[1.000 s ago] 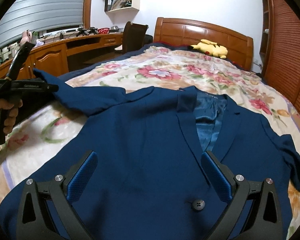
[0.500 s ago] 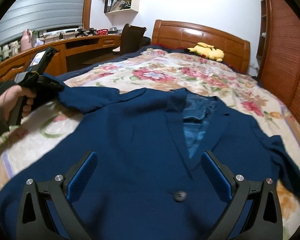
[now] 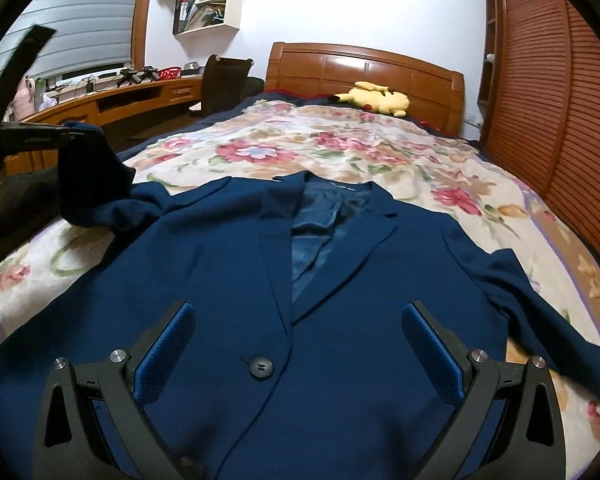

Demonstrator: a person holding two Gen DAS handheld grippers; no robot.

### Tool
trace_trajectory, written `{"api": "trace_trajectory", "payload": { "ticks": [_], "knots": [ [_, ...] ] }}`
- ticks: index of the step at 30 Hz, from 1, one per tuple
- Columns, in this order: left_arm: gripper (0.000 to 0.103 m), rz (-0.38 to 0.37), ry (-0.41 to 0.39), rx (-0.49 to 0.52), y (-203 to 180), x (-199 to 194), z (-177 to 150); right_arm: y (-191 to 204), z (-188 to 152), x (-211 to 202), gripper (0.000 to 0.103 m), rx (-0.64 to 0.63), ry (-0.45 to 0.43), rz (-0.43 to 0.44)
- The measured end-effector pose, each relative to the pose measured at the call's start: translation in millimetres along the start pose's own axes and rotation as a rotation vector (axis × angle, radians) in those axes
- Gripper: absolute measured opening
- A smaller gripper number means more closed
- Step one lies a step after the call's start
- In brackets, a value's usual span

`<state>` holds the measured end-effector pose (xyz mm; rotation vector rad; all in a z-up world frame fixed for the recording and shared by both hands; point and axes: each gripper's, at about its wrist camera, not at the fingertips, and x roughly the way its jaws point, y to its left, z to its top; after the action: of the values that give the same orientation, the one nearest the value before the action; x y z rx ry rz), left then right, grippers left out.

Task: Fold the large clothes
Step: 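Grasp the sleeve cuff with the left gripper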

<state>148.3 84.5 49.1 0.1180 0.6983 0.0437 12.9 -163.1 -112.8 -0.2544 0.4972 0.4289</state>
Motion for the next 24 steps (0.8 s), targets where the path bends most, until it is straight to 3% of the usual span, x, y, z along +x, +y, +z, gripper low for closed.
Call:
{"api": "trace_trajectory", "payload": {
  "ticks": [3,5,7,11,13,14,19,24],
  "knots": [
    [0.004,-0.031,0.027,0.021,-12,-8,-11,6,-1,-2,0.103,0.007,0.004,0.020],
    [0.012,-0.041,0.052,0.037,-15,-14,-20,6,0,-3,0.103,-0.007,0.002,0.024],
    [0.034,-0.056,0.059,0.043,-19,-19,-27,6,1,-5,0.103,-0.009,-0.005,0.031],
    [0.054,-0.116,0.056,0.022,-15,-40,-46,7,2,-11,0.103,0.008,-0.023,0.068],
    [0.076,-0.127,0.033,0.024,-11,-53,-55,7,1,-12,0.103,0.004,-0.031,0.073],
    [0.080,-0.124,0.020,0.027,-10,-59,-59,8,1,-12,0.103,0.002,-0.032,0.075],
    [0.081,-0.089,0.002,0.020,6,-74,-86,9,-2,-11,0.103,-0.024,-0.028,0.074],
    [0.081,-0.053,0.029,-0.041,35,-61,-107,7,-4,-12,0.102,-0.019,-0.019,0.086]
  ]
}}
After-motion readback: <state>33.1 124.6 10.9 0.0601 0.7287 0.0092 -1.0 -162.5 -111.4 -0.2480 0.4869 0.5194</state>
